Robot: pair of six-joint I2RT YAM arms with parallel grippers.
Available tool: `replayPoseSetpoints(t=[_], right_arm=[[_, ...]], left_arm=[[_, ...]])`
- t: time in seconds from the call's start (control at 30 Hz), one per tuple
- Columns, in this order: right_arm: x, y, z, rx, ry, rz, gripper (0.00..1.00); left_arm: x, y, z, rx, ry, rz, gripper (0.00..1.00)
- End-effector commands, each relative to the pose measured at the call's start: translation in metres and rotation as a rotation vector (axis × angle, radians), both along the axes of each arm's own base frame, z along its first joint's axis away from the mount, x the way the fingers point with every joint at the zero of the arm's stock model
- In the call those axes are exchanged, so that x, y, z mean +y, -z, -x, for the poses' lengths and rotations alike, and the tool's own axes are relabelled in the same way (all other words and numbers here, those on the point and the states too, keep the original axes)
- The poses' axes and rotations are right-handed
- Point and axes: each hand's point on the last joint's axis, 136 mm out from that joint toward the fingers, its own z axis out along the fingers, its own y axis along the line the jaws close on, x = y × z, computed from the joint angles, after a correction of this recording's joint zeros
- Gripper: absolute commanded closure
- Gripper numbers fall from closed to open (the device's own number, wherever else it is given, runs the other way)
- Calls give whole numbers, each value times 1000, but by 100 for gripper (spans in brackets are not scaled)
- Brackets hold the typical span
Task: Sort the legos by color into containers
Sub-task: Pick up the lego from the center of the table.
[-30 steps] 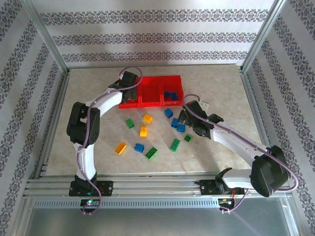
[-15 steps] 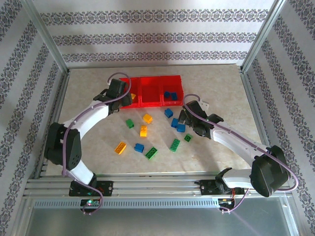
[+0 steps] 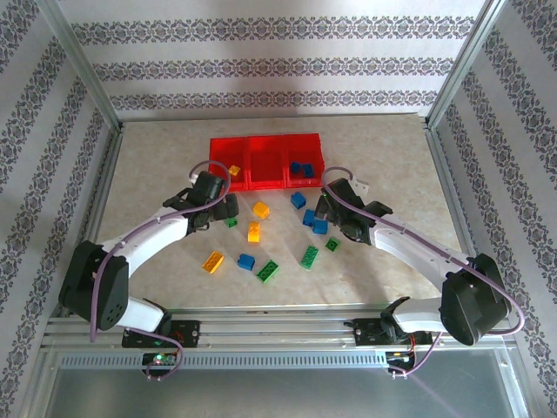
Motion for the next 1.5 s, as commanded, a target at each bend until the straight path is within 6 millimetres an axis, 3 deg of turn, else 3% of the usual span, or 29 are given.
replayPoseSetpoints(t=[0.0,0.37,0.77,1.47], right_arm=[[1,-5,-1,-18,10,3,2],[6,-5,-3,-15,-3,-11,2],[7,-4,-6,-4,-4,-7,2],[6,10,-4,65,-3,26,2]], left_arm=[[-7,6,5,17,0,15,0],[-26,32,-6,73,41,1,0],[-32,60,-12,122,41,-4,1],[-33,77,-28,119,7,-29,30]])
